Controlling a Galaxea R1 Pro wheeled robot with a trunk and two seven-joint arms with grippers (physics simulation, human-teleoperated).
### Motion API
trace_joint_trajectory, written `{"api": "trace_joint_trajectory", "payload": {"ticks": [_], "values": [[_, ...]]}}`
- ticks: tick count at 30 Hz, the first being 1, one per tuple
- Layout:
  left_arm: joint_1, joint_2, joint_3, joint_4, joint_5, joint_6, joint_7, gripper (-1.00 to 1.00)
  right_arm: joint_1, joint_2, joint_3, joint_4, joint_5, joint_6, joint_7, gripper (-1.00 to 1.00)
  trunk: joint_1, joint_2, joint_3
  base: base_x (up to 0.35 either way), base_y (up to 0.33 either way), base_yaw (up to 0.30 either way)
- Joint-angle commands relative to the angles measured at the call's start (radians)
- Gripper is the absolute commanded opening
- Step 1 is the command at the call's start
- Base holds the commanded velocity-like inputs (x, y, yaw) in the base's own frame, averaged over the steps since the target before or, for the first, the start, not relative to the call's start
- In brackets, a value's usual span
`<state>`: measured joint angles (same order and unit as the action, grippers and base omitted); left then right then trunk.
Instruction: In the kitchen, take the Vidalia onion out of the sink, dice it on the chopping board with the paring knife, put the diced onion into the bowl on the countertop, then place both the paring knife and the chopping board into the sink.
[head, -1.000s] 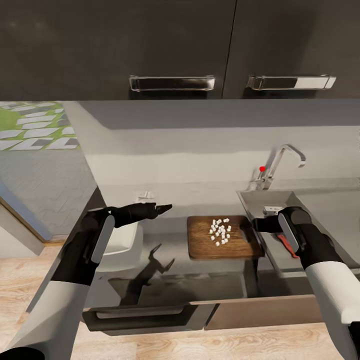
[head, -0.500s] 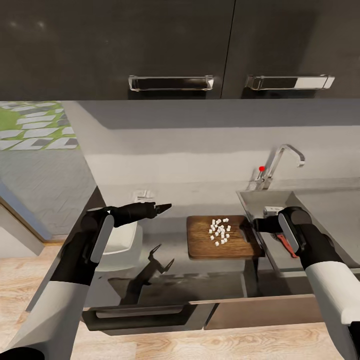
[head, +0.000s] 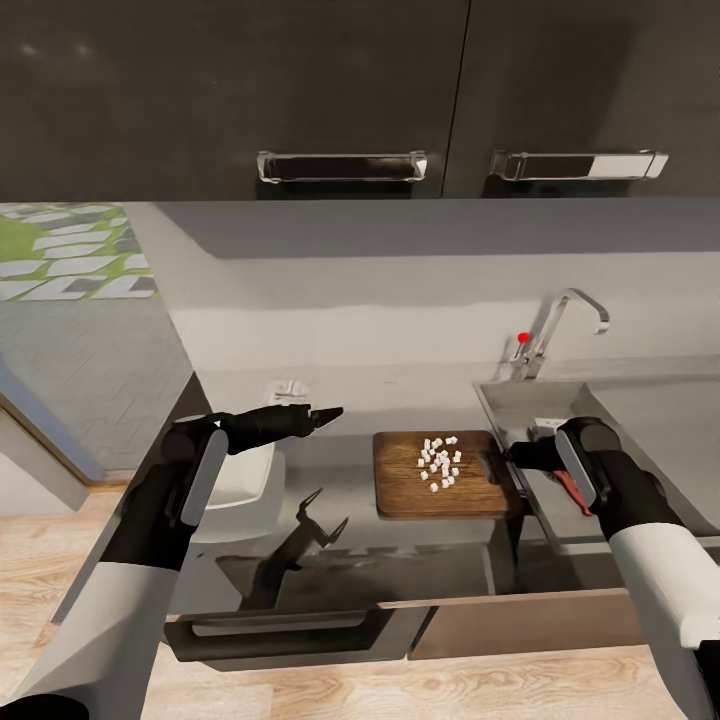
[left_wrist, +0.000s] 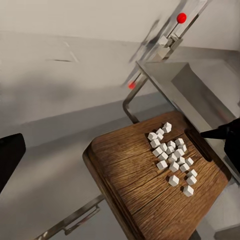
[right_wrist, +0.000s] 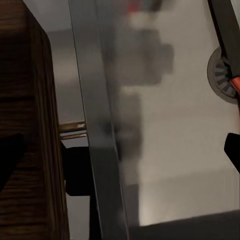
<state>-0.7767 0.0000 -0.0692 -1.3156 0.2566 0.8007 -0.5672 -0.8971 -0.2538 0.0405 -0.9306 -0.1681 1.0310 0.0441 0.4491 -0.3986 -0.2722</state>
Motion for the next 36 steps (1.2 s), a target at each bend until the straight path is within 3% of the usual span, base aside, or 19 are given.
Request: {"api": "trace_joint_trajectory", "payload": {"ticks": [1,28,36], "values": [[-0.001,0.0,0.0,-0.001,0.003,0.006,0.0,1.0,0.0,-0.001,0.002,0.008,0.016,0.004,0.001,1.0,0.001,-0.001,-0.002,0.0,0.0,0.0],[-0.001,0.0,0.0,-0.001,0.003,0.006,0.0,1.0,0.0,0.002,0.002,0.003,0.013,0.004,-0.008,1.0,0.001,-0.001,-0.002,0.0,0.0,0.0],[-0.001,0.0,0.0,-0.001,0.003,0.006,0.001,1.0,0.0,0.002,0.003,-0.048,0.012,0.008,-0.006,1.0,0.001,-0.001,-0.002,0.0,0.0,0.0]]}}
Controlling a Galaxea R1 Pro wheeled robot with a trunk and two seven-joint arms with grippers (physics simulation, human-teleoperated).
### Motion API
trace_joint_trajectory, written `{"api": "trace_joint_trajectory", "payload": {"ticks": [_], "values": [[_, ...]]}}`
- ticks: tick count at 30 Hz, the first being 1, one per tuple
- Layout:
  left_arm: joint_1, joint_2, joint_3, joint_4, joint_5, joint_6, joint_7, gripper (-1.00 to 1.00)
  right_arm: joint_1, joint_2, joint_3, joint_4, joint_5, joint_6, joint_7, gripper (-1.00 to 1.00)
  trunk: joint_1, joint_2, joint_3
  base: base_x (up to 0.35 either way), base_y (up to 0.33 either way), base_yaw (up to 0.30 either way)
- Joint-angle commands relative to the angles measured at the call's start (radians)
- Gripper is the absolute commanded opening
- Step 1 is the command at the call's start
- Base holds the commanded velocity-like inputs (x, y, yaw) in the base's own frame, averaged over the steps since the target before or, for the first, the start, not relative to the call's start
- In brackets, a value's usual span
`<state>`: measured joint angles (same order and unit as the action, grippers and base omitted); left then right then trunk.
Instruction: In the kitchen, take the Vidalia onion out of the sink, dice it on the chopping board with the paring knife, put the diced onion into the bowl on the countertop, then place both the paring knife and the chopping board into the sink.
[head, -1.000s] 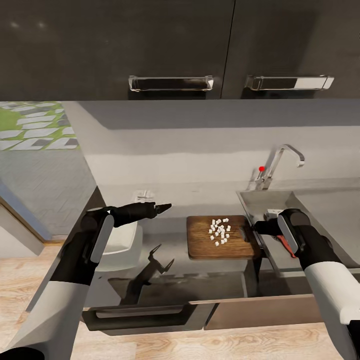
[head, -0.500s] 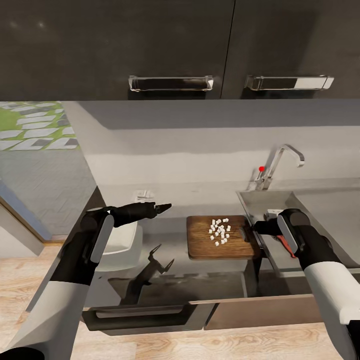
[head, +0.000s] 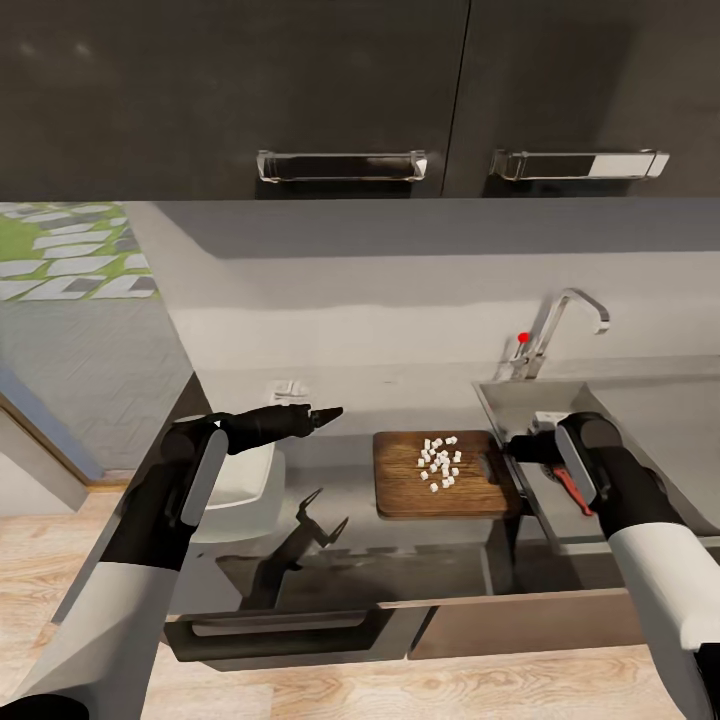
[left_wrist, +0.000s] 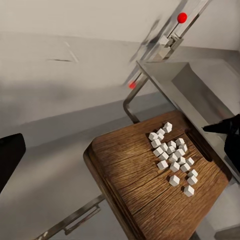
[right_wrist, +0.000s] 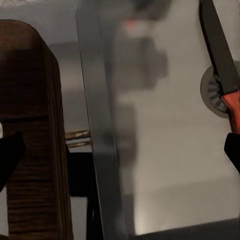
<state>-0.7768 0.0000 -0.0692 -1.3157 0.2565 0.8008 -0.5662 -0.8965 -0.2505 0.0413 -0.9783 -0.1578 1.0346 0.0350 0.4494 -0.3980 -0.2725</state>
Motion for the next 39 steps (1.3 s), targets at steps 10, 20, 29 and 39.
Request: {"api": "trace_joint_trajectory", "payload": {"ticks": [10,20,29,39], "values": [[-0.001,0.0,0.0,0.0,0.003,0.006,0.0,1.0,-0.001,-0.001,0.005,-0.051,0.001,0.005,0.004,1.0,0.001,-0.002,-0.002,0.0,0.0,0.0],[-0.001,0.0,0.0,0.0,0.003,0.006,0.0,1.0,-0.001,0.0,0.012,-0.067,0.001,0.005,0.005,1.0,0.001,-0.002,-0.002,0.0,0.0,0.0],[-0.001,0.0,0.0,0.0,0.003,0.006,0.0,1.0,-0.001,0.0,0.045,-0.068,0.001,0.007,0.004,1.0,0.001,-0.002,-0.002,0.0,0.0,0.0],[-0.001,0.0,0.0,0.0,0.003,0.006,0.0,1.0,-0.001,0.0,0.051,-0.068,0.001,0.007,0.005,1.0,0.001,-0.002,-0.002,0.0,0.0,0.0]]}}
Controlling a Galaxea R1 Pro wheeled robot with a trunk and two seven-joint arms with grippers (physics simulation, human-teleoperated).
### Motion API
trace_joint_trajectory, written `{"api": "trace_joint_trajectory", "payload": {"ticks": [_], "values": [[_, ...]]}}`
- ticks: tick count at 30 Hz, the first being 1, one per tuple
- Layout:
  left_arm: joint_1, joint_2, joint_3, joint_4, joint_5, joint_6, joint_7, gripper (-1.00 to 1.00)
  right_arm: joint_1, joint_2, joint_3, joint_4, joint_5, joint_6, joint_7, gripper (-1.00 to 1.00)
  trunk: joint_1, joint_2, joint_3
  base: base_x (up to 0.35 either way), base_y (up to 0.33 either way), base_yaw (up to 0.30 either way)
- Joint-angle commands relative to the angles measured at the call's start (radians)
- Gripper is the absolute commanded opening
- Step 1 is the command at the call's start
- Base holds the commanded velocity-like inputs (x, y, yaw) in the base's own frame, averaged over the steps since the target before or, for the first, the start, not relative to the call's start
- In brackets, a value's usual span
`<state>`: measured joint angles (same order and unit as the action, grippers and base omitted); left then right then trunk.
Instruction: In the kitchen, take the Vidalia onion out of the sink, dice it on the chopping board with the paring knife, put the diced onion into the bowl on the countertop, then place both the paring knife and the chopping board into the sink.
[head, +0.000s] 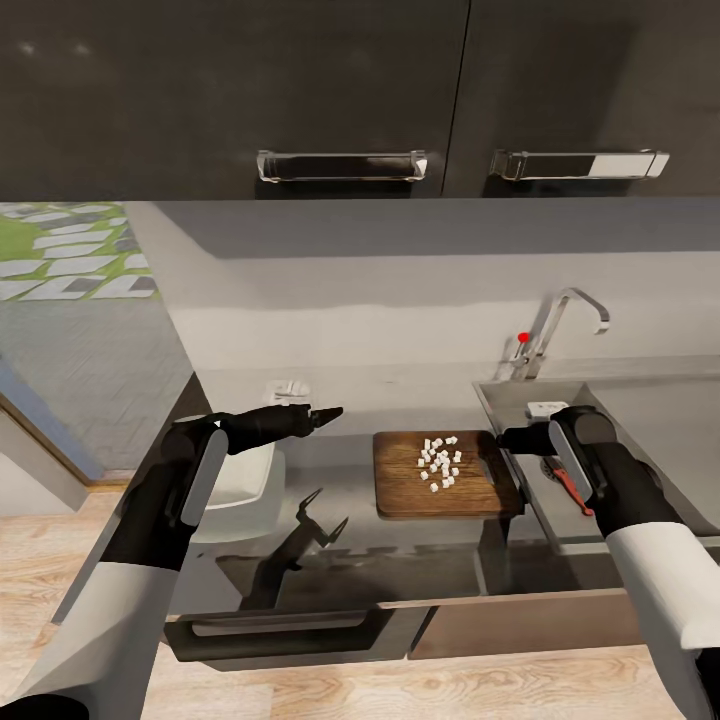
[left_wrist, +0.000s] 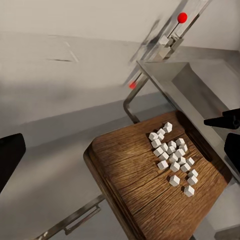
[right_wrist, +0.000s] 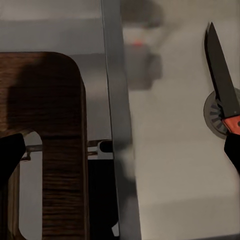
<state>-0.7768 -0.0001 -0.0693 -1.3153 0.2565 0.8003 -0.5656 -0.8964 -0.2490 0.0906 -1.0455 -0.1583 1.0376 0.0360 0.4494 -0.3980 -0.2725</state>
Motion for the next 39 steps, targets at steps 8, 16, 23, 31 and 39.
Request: {"api": "trace_joint_trajectory", "payload": {"ticks": [8,16,23,31,39], "values": [[-0.001,0.0,0.0,0.0,0.003,0.006,0.0,1.0,-0.001,-0.001,0.003,0.0,0.002,0.004,0.004,1.0,0.001,-0.002,-0.002,0.0,0.0,0.0],[-0.001,0.0,0.0,-0.001,0.002,0.007,0.0,1.0,-0.001,-0.001,0.003,0.0,0.001,0.004,0.004,1.0,0.001,-0.002,-0.002,0.0,0.0,0.0],[-0.001,0.0,0.0,-0.001,0.003,0.006,0.0,1.0,-0.001,-0.001,0.003,0.0,0.0,0.004,0.004,1.0,0.001,-0.002,-0.002,0.0,0.0,0.0],[-0.001,0.0,0.0,0.0,0.003,0.007,0.0,1.0,-0.001,-0.001,0.003,0.0,0.0,0.004,0.004,1.0,0.001,-0.002,-0.011,0.0,0.0,0.0],[-0.001,0.0,0.0,0.0,0.003,0.007,0.0,1.0,-0.001,-0.001,0.003,0.0,0.0,0.004,0.004,1.0,0.001,-0.002,-0.018,0.0,0.0,0.0]]}}
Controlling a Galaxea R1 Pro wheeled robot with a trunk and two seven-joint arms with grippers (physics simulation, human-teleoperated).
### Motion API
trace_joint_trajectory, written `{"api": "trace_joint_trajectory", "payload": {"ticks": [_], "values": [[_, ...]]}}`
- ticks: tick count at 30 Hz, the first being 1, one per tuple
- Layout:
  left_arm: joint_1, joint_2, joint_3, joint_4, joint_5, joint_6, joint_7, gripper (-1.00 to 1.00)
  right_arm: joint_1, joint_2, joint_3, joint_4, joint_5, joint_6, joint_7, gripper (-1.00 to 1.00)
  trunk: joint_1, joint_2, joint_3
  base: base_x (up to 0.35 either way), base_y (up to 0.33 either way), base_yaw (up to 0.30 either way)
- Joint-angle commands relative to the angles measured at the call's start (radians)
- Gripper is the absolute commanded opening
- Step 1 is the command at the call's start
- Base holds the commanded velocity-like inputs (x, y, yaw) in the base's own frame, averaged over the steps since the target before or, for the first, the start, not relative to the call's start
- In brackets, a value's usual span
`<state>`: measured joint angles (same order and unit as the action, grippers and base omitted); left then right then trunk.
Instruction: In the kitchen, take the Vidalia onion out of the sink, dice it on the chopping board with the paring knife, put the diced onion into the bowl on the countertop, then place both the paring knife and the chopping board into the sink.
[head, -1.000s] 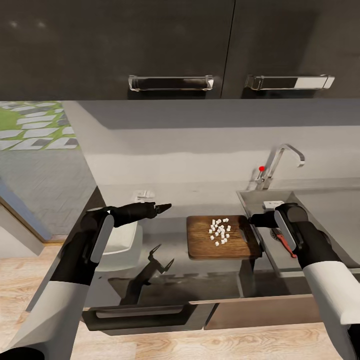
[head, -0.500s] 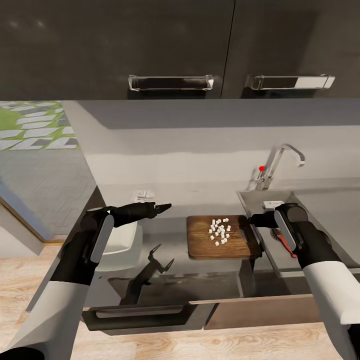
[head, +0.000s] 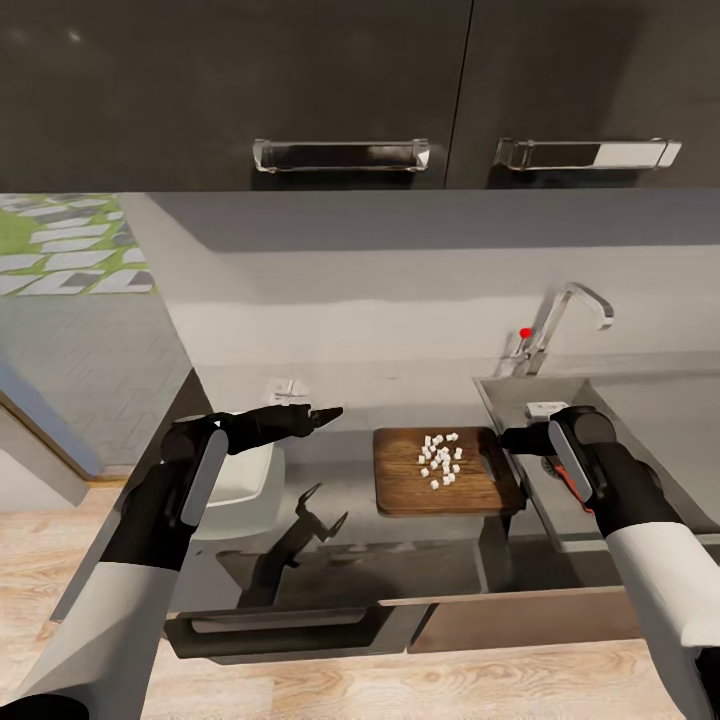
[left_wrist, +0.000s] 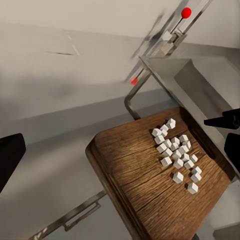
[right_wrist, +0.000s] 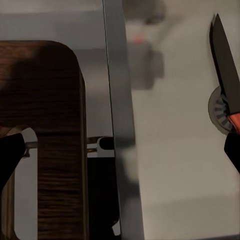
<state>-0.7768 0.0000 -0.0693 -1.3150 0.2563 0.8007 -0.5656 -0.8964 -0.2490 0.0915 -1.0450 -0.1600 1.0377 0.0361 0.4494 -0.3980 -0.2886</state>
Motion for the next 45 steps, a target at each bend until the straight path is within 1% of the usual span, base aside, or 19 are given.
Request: {"api": "trace_joint_trajectory", "payload": {"ticks": [1,8,17,26,40,41,45], "values": [[-0.001,0.0,0.0,0.0,0.003,0.006,0.0,1.0,-0.001,-0.001,0.002,0.0,0.002,0.004,0.004,1.0,0.001,-0.002,-0.002,0.0,0.0,0.0],[-0.001,0.0,0.0,0.0,0.003,0.006,0.0,1.0,-0.001,-0.001,0.002,-0.001,0.002,0.004,0.004,1.0,0.001,-0.002,-0.003,0.0,0.0,0.0],[-0.001,0.0,0.0,0.0,0.002,0.006,0.0,1.0,-0.001,-0.001,0.002,-0.001,0.001,0.004,0.004,1.0,0.001,-0.002,-0.012,0.0,0.0,0.0],[-0.001,0.0,0.0,0.0,0.002,0.006,0.0,1.0,-0.001,-0.001,0.003,-0.001,0.001,0.004,0.004,1.0,0.001,-0.002,-0.013,0.0,0.0,0.0],[-0.001,0.0,0.0,0.0,0.002,0.006,0.0,1.0,-0.001,0.004,0.004,-0.001,0.0,0.004,0.004,1.0,0.001,-0.002,-0.013,0.0,0.0,0.0],[-0.001,0.0,0.0,0.0,0.002,0.006,0.0,1.0,-0.001,0.008,0.004,-0.001,0.0,0.004,0.004,1.0,0.001,-0.002,-0.013,0.0,0.0,0.0],[-0.001,0.0,0.0,0.0,0.002,0.006,0.0,1.0,-0.001,0.01,0.004,0.0,0.0,0.004,0.004,1.0,0.001,-0.002,-0.013,0.0,0.0,0.0]]}}
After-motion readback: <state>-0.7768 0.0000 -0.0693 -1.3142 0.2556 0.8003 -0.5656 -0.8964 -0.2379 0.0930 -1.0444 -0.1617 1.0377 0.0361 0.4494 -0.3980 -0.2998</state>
